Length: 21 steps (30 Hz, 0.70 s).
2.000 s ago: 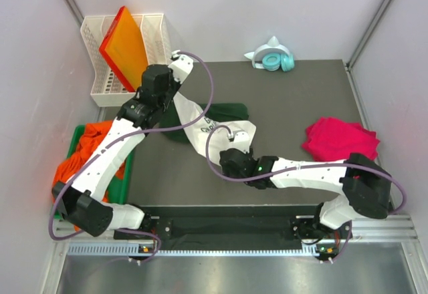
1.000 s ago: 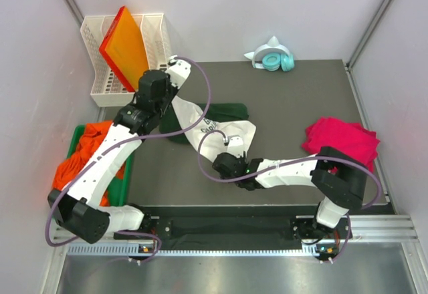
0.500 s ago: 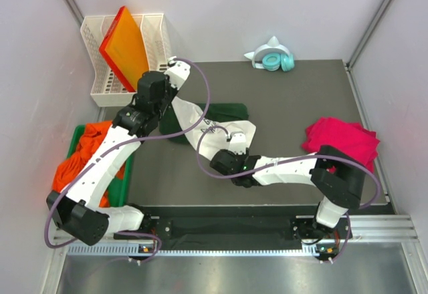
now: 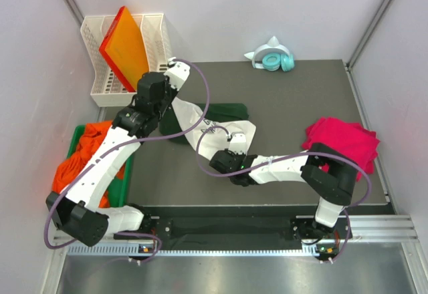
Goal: Fold and stack the t-shirts
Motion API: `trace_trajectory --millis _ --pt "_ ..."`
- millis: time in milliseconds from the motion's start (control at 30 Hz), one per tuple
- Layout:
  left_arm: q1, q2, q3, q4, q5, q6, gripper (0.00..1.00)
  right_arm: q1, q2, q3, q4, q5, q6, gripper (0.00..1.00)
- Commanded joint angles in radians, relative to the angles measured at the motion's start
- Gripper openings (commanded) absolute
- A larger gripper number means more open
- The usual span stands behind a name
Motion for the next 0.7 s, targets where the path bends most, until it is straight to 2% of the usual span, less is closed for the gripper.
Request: trace_trajectory --millis 0,33,167,233,433,567,667 --pt "0.004 -0.053 -0.02 0.028 0.0 -0.018 0.0 -0.007 0.014 0.034 0.038 -0.004 0.007 0.11" --pt "0.004 -0.055 -0.027 0.028 0.0 -0.019 0.0 -0.009 0.013 0.034 0.029 0.002 0.007 0.0" --pt "0.004 -0.07 -0.032 0.019 0.0 -0.033 0.0 0.011 -0.035 0.064 -0.043 0.061 0.026 0.0" --pt "0.004 -0.082 -0.031 0.009 -0.004 -0.037 0.0 0.031 -0.072 0.086 -0.153 0.127 0.045 0.0" --pt "0.004 -0.138 -0.009 -0.018 -0.015 -0.065 0.0 0.051 -0.346 0.16 -0.453 0.308 0.087 0.0" --pt "0.005 -0.173 0.025 -0.058 -0.014 -0.12 0.0 0.042 -0.519 0.273 -0.574 0.437 -0.038 0.0" --pt "0.022 -0.198 0.051 -0.092 0.013 -0.145 0.0 0.031 -0.549 0.385 -0.667 0.514 -0.127 0.0"
